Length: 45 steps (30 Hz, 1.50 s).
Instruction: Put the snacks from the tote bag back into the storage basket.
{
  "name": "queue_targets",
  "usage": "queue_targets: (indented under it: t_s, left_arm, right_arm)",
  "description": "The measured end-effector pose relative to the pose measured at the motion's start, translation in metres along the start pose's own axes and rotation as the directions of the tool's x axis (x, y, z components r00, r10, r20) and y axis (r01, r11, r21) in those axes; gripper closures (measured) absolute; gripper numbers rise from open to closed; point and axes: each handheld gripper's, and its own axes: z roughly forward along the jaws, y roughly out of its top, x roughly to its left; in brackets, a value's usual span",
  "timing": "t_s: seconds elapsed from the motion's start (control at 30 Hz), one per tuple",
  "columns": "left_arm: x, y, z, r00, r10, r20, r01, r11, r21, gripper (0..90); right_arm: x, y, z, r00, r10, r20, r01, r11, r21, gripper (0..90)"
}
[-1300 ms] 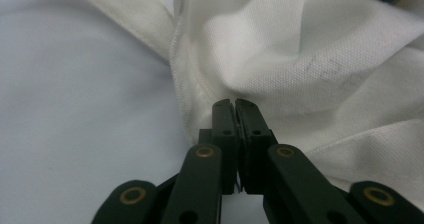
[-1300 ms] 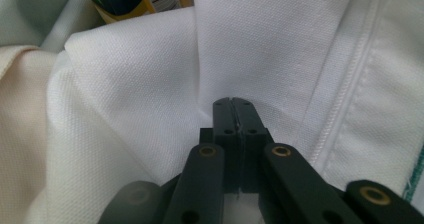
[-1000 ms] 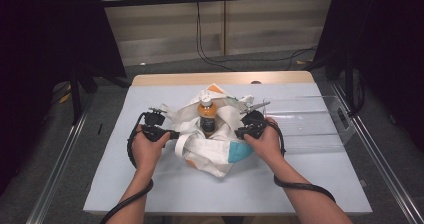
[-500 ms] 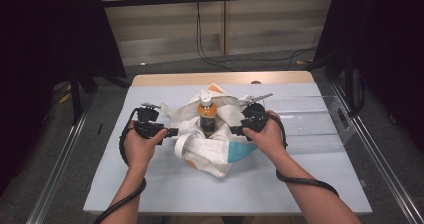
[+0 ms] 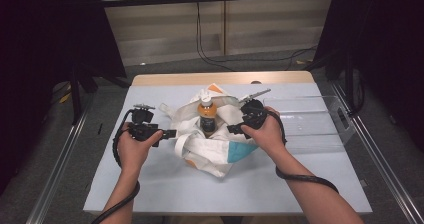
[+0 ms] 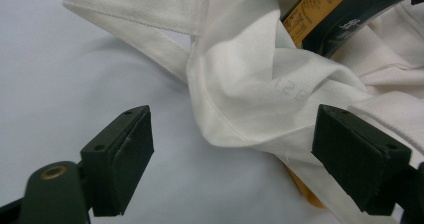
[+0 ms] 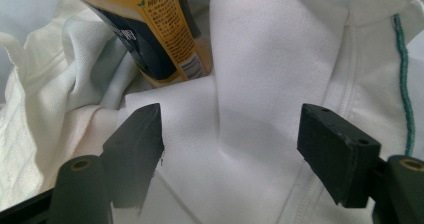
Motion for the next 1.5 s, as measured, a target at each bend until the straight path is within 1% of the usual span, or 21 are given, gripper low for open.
queue_targets:
  t_s: [0.2, 0.23, 0.3, 0.33, 0.5, 0.57, 0.6, 0.63, 0.67, 0.73, 0.77, 0.8, 0.83, 0.93, 1.2, 1.27, 1.3, 1.33, 1.4, 1.43, 1.5]
  left_arm:
    - [0.007, -0.006, -0.005, 0.9999, 0.004, -0.010, -0.005, 0.9999, -0.013, 12.4]
    - [0.007, -0.008, -0.005, 0.9999, -0.005, -0.010, 0.005, 0.9998, -0.021, 11.7]
    - [0.009, -0.010, -0.008, 0.9999, 0.006, -0.015, -0.006, 0.9999, -0.014, 11.1]
    - [0.010, -0.011, -0.008, 0.9999, -0.005, -0.015, 0.005, 0.9997, -0.022, 10.5]
    - [0.013, -0.018, -0.010, 0.9996, 0.003, -0.028, -0.004, 0.9999, -0.017, 9.2]
    - [0.015, -0.020, -0.011, 0.9997, 0.008, -0.024, -0.008, 0.9999, -0.008, 8.4]
    - [0.015, -0.021, -0.011, 0.9997, -0.004, -0.025, 0.003, 0.9999, -0.013, 8.4]
    - [0.016, -0.021, -0.012, 0.9997, 0.007, -0.022, -0.007, 0.9999, -0.011, 8.1]
    - [0.016, -0.022, -0.012, 0.9998, -0.008, -0.020, 0.008, 0.9998, -0.020, 7.9]
    - [0.017, -0.024, -0.013, 0.9998, 0.001, -0.020, -0.002, 0.9998, -0.018, 7.2]
    - [0.016, -0.024, -0.013, 0.9997, -0.011, -0.020, 0.010, 0.9995, -0.031, 6.9]
    - [0.016, -0.025, -0.013, 0.9997, -0.010, -0.021, 0.009, 0.9994, -0.034, 6.9]
    - [0.016, -0.025, -0.013, 0.9998, 0.007, -0.017, -0.007, 0.9998, -0.017, 6.4]
    - [0.017, -0.027, -0.013, 0.9999, 0.014, -0.010, -0.014, 0.9998, -0.013, 5.2]
    - [0.015, -0.031, -0.011, 0.9997, 0.026, -0.003, -0.026, 0.9993, -0.025, 4.2]
    - [0.017, -0.031, -0.012, 0.9997, 0.022, -0.002, -0.022, 0.9996, -0.016, 4.2]
    - [0.016, -0.032, -0.012, 1.0000, 0.006, 0.005, -0.006, 0.9996, -0.027, 4.2]
    - [0.017, -0.032, -0.013, 0.9998, 0.018, -0.001, -0.018, 0.9995, -0.025, 4.2]
    - [0.018, -0.032, -0.014, 1.0000, 0.005, -0.002, -0.005, 0.9992, -0.039, 4.2]
    - [0.019, -0.032, -0.016, 0.9998, 0.017, -0.005, -0.017, 0.9995, -0.027, 4.2]
    - [0.019, -0.032, -0.016, 0.9998, 0.017, -0.003, -0.017, 0.9995, -0.026, 4.2]
  right_arm:
    - [0.002, 0.003, 0.001, 0.9999, -0.015, -0.005, 0.015, 1.000, 0.004, 23.4]
    - [0.002, 0.004, 0.001, 0.9999, -0.017, -0.003, 0.017, 1.000, 0.003, 23.2]
    - [0.003, 0.004, 0.002, 0.9999, -0.012, -0.007, 0.013, 1.000, 0.007, 23.0]
    - [0.002, 0.005, 0.002, 0.9998, -0.019, -0.007, 0.019, 1.000, 0.004, 22.9]
    - [0.003, 0.006, 0.003, 0.9998, -0.020, -0.003, 0.020, 1.000, 0.005, 22.5]
    - [0.003, 0.007, 0.003, 0.9998, -0.020, -0.005, 0.020, 1.000, 0.012, 22.2]
    - [0.003, 0.007, 0.002, 0.9998, -0.022, 0.003, 0.022, 1.000, 0.013, 22.2]
    - [0.002, 0.008, 0.002, 0.9997, -0.024, -0.004, 0.024, 1.000, 0.008, 22.1]
    - [0.003, 0.008, 0.002, 0.9999, -0.016, 0.002, 0.016, 1.000, 0.008, 22.1]
    - [0.002, 0.009, 0.001, 0.9997, -0.026, 0.001, 0.026, 1.000, 0.009, 22.0]
    - [0.002, 0.009, 0.001, 0.9996, -0.028, 0.003, 0.028, 1.000, 0.011, 21.9]
    - [0.002, 0.009, 0.001, 0.9997, -0.025, 0.006, 0.025, 1.000, 0.008, 21.9]
    - [0.002, 0.009, 0.000, 0.9997, -0.025, 0.005, 0.025, 1.000, 0.008, 21.8]
    - [0.001, 0.010, 0.000, 0.9995, -0.030, 0.007, 0.030, 0.999, 0.012, 21.5]
    - [0.003, 0.017, -0.001, 0.9992, -0.037, 0.010, 0.037, 0.999, 0.009, 21.2]
    - [0.003, 0.019, -0.001, 0.9992, -0.040, 0.008, 0.040, 0.999, 0.010, 21.1]
    - [0.004, 0.020, -0.001, 0.9993, -0.035, 0.009, 0.035, 0.999, 0.017, 21.1]
    - [0.005, 0.021, -0.001, 0.9991, -0.041, 0.013, 0.040, 0.999, 0.016, 21.0]
    - [0.006, 0.023, -0.001, 0.9988, -0.049, 0.005, 0.049, 0.999, 0.011, 20.9]
    - [0.008, 0.025, -0.001, 0.9986, -0.051, 0.010, 0.051, 0.999, 0.013, 20.9]
    - [0.010, 0.027, -0.001, 0.9989, -0.047, 0.002, 0.047, 0.999, 0.011, 20.7]
